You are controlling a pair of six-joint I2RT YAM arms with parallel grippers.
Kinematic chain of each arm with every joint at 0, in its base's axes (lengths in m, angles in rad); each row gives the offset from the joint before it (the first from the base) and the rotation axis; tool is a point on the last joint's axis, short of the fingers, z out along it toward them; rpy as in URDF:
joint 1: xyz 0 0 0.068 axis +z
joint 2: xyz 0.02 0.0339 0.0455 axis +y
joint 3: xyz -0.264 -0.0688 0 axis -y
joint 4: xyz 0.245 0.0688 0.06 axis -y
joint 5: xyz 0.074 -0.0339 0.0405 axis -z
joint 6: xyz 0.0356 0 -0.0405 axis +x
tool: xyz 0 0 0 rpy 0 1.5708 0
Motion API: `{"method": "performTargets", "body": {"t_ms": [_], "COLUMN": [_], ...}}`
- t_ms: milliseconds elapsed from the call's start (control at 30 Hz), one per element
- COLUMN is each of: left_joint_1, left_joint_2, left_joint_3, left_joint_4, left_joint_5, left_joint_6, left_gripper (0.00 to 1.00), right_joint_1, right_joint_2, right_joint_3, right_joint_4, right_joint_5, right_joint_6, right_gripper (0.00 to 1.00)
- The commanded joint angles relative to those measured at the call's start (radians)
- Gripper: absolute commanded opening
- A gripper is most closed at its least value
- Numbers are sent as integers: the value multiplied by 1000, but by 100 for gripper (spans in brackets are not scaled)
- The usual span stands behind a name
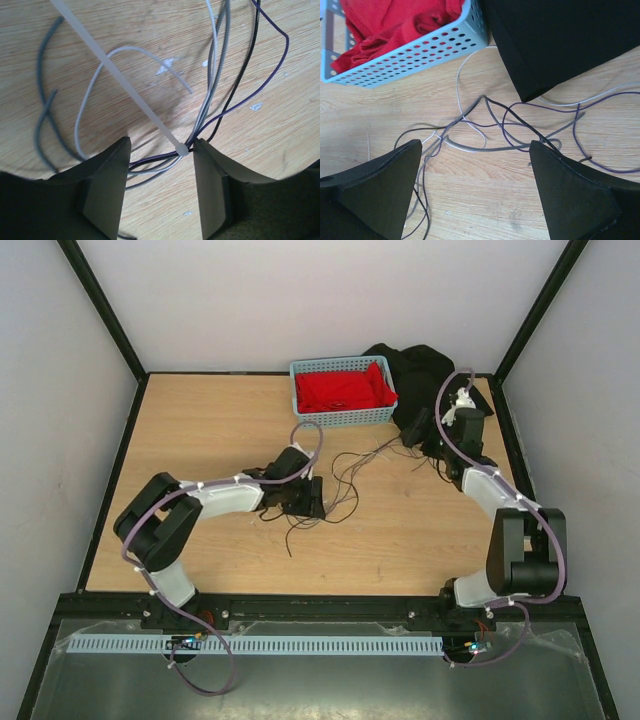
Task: Zip-tie the wires
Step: Place the cable at the center of the board.
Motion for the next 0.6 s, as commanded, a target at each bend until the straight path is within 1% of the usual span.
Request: {"method": "performTargets", "body": {"t_ms": [0,167,267,367,433,567], "left_joint_1": [18,38,68,122,166,261], "left_joint_2": [-84,-210,-305,-423,-494,-625], "left_joint_3": [-40,-75,-97,-117,-132,-202], "left_joint_4": [-43,-35,-16,6,17,75], "left_joint_5": [-52,-50,-15,27,34,-13], "left_joint_6": [28,73,94,108,122,142], "left_gripper": [61,85,94,98,99,99], "right_joint_1": [-3,-2,-3,-3,-2,-2], "right_joint_2": [-82,-162,-201,-239,-262,-312], "right_joint_3": [-31,-77,-106,-169,-214,-342], "right_joint_4": [-59,-34,-12,46,81,217], "right_joint_5": [11,-50,-52,-20,38,181], "right_joint_6": [-59,-101,-118,-124,-136,-175], "right_gripper": [99,99,99,99,99,99]}}
